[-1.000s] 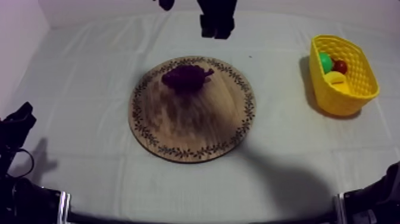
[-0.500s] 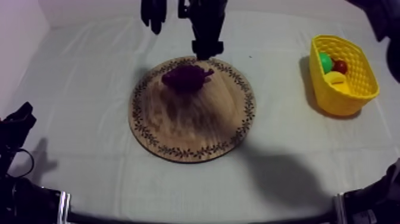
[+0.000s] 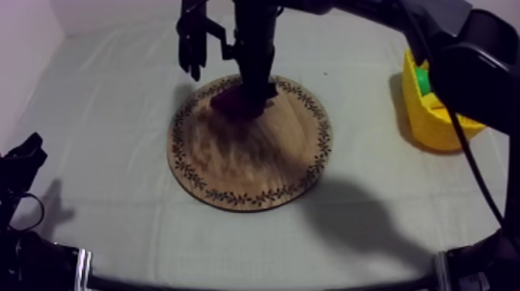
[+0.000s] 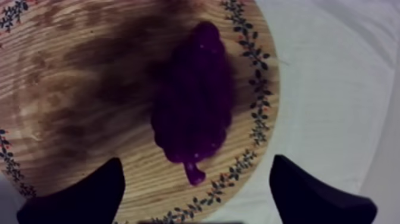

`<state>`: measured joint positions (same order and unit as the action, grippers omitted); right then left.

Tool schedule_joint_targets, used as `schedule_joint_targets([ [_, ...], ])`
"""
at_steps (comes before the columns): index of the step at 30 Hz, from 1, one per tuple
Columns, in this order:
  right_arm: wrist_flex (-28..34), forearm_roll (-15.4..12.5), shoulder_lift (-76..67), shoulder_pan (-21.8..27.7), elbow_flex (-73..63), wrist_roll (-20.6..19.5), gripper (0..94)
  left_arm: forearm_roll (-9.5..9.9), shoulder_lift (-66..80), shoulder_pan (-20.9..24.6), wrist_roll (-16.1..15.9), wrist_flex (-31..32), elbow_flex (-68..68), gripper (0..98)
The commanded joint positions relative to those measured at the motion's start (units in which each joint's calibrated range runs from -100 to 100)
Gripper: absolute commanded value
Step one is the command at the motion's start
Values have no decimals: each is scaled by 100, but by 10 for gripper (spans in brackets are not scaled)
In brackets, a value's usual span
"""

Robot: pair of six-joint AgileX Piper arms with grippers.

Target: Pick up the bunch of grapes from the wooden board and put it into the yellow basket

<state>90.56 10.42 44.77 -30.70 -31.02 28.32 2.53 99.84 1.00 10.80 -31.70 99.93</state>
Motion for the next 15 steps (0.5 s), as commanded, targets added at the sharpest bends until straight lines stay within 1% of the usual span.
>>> schedule_joint_targets([
  [1, 47, -12, 119, -20, -13, 4, 738, -1, -2, -2, 2, 2, -4, 0],
  [7, 43, 9, 469, -54, -113, -10, 739, -1, -2, -2, 2, 2, -4, 0],
  [15, 67, 63, 937, -42, -574, 3, 737, -1, -2, -2, 2, 2, -4, 0],
])
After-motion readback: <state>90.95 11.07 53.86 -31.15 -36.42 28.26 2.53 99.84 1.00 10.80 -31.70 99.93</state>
